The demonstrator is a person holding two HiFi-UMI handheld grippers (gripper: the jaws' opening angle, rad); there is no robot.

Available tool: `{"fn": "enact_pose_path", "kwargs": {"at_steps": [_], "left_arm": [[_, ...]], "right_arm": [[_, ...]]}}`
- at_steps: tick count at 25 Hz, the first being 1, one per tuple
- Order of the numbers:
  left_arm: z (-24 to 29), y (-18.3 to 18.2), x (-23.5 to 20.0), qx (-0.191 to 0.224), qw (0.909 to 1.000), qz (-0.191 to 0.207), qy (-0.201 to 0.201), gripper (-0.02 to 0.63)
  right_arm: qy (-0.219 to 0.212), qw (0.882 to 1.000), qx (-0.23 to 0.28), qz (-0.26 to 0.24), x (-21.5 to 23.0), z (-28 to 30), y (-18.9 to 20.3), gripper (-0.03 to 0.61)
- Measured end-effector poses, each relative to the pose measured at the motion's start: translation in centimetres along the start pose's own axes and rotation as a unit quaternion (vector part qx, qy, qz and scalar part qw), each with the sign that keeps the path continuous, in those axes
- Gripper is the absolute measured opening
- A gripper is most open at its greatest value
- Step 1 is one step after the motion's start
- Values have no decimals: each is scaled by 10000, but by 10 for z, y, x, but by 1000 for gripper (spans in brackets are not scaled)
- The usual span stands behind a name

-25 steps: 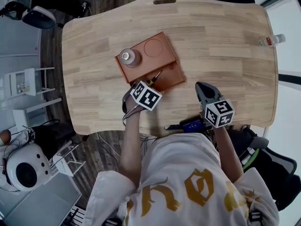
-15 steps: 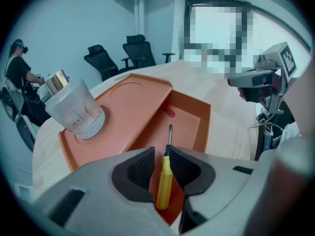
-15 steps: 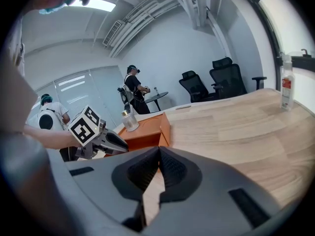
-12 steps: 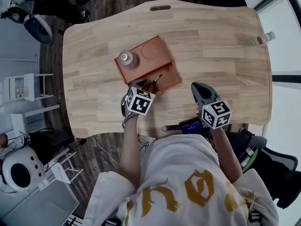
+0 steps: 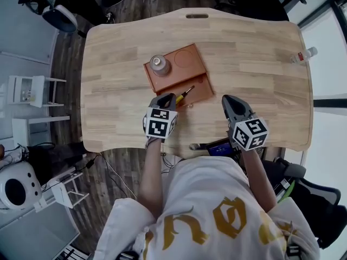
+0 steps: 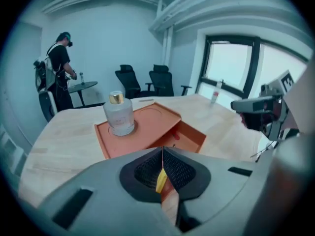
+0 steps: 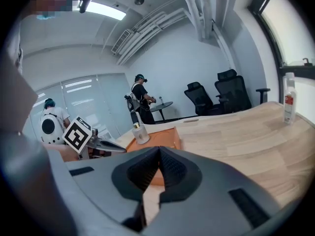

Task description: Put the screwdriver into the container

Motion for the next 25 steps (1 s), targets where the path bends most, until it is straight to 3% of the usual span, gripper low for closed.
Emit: {"fn": "enact_pose_path", "kwargs": {"at_steps": [4, 11, 17, 25], "left_arm": [[-31, -13, -3, 996, 9873, -1148, 472, 11], [-81, -34, -2, 2508, 9528, -1636, 495, 11], [-94, -33, -5, 2682, 9528, -1379, 340, 9], [-101, -32, -1, 2790, 9521, -1179, 432, 9]], "right_arm": [[42, 9985, 415, -351, -21, -1, -19, 11], [-69, 9960, 719, -522, -42, 1, -39, 11], [-143, 9957, 757, -524, -52, 1, -39, 11], [-234, 9946, 605, -806, -60, 1, -33, 11]]}}
Point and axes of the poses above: the fingertips, and each gripper's own axes: z forward along the fingers, x to its right, y out of its underside, the point moved 8 cm from there along -z, backward along the fingers, and after that the axes turned 10 degrees about -y, right-handed, at the moved point
